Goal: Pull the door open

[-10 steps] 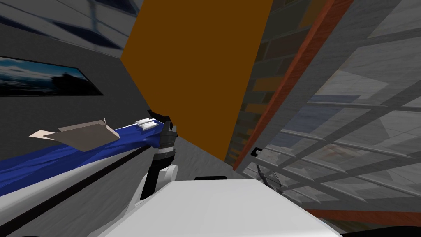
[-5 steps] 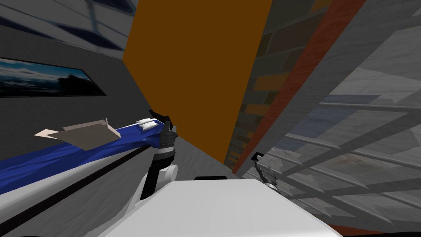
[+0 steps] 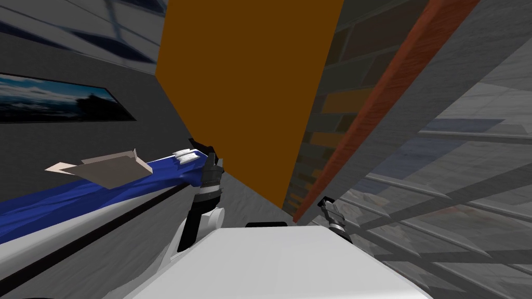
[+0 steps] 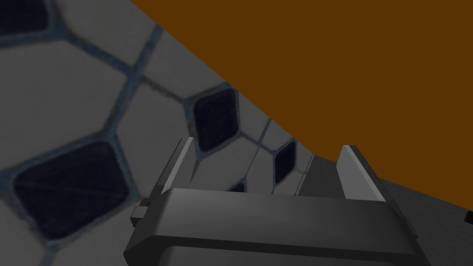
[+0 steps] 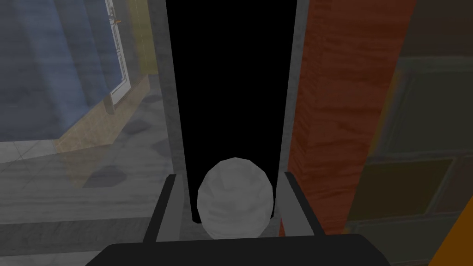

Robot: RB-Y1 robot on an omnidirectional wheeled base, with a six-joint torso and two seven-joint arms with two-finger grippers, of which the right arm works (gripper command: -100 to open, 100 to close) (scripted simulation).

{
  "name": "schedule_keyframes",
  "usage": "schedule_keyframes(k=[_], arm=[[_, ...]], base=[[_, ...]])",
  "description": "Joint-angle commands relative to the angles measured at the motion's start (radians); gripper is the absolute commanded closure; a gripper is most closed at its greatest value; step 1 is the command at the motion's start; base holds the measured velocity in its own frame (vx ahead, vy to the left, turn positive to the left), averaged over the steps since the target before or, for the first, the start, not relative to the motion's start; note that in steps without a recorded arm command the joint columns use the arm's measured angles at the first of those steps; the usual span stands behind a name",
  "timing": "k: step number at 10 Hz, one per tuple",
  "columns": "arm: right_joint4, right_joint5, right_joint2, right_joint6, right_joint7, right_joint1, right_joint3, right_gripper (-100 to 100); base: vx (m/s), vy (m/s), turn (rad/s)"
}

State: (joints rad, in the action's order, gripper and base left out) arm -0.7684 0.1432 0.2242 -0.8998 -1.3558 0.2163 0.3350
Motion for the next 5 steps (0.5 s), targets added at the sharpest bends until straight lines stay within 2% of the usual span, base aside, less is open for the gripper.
schedule_keyframes(k=[1, 5], arm=[[0.000, 0.000, 0.000, 0.000, 0.001, 0.001, 0.000, 100], [0.000, 0.000, 0.000, 0.000, 0.001, 0.001, 0.000, 100]], base=[[-0.013, 0.024, 0.001], [-0.004, 0.004, -0.001]])
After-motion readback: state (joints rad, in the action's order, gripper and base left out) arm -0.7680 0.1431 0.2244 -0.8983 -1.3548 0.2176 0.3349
